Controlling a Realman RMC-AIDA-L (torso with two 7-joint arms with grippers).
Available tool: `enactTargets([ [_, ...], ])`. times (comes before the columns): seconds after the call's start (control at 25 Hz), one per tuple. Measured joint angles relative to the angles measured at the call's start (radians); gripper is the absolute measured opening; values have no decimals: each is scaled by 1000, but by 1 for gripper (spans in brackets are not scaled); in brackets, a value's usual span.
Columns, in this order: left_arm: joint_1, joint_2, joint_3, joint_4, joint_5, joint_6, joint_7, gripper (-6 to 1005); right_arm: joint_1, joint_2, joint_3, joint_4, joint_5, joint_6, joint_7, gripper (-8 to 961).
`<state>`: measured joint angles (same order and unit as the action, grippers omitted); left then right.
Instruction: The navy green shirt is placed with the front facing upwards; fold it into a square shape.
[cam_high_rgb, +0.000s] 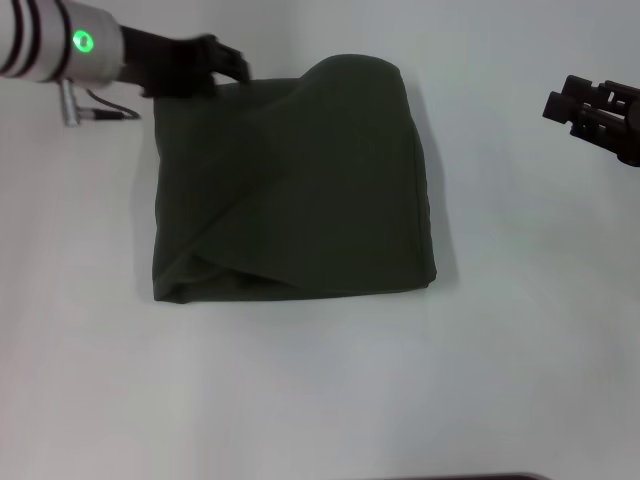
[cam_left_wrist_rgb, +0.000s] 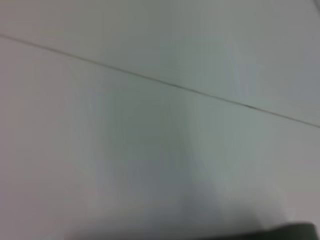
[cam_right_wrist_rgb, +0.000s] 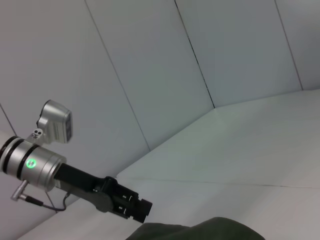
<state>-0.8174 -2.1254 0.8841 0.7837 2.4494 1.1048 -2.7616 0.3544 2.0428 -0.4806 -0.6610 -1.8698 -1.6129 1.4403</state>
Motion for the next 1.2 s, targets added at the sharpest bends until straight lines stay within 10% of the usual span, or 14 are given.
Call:
enactTargets([
  [0.44,-5,-27,36,-13,4,65,14,488,0,-1,1,0,0,4,0,496],
  [1.2,14,-5,-23,-1,55,-55,-63,489,2,-2,0,0,0,5,0,496],
])
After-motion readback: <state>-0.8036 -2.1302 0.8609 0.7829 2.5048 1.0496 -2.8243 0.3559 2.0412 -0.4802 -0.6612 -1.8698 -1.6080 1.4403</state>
